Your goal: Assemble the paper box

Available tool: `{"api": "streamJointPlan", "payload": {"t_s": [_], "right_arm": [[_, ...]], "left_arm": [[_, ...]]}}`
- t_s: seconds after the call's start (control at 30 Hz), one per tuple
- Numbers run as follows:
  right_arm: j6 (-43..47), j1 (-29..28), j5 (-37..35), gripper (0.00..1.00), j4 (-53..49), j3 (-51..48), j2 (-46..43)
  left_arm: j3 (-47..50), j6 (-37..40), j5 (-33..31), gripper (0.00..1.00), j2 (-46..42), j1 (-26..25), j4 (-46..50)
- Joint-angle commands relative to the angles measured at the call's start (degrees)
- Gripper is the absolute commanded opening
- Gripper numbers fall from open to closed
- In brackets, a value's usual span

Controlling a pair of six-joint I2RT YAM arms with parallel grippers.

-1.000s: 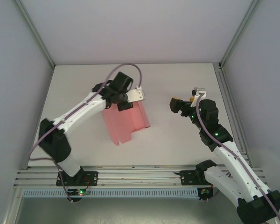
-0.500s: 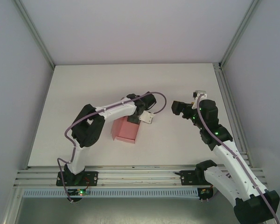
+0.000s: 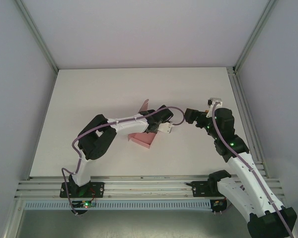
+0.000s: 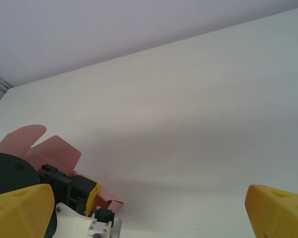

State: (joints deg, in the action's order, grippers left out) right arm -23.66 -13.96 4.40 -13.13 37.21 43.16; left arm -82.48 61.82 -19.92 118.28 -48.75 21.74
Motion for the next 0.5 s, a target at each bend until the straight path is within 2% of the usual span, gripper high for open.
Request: {"api": "streamJointPlan", "payload": {"t_s": [0.0, 0.07, 0.13, 0.23, 0.3, 0.33, 0.4, 0.43, 0.47], "right_arm": [[0.8, 0.7, 1.3, 0.98, -1.2, -0.3, 0.0], [0.7, 0.8, 1.8, 0.98, -1.1, -0.3, 0.3], [0.6, 0.9, 2.0, 0.98, -1.2, -0.2, 0.8], [1.2, 1.1, 2.0, 0.98, -1.6, -0.1, 1.6], [2.0, 1.3, 2.3, 0.98, -2.3, 0.2, 2.2], [2.9, 1.3, 2.4, 0.98, -2.6, 0.4, 2.7], [3.8, 1.4, 1.7, 0.98, -3.8, 1.0, 3.9], [4.6, 1.4, 1.8, 0.98, -4.0, 1.5, 4.7], [5.6, 1.4, 2.5, 0.98, -4.0, 1.7, 5.7]], "left_arm": [[1.8, -4.1, 9.6, 0.08, 0.6, -0.8, -0.4], [1.7, -4.0, 10.6, 0.24, -1.8, -0.6, -0.4], [0.3, -3.0, 11.2, 0.35, -3.5, -0.6, 1.3], [-2.7, -3.5, 11.8, 0.44, -6.0, -0.6, 3.2], [-3.7, -4.1, 12.9, 0.56, -8.1, -0.6, 3.7], [-4.0, -4.4, 14.0, 0.59, -9.1, -0.6, 4.3], [-3.9, -5.4, 16.3, 0.77, -11.7, -0.6, 4.7], [-3.8, -6.1, 17.3, 0.98, -13.0, -0.6, 4.8], [-3.7, -7.0, 18.6, 1.00, -14.5, -0.6, 5.0]]}}
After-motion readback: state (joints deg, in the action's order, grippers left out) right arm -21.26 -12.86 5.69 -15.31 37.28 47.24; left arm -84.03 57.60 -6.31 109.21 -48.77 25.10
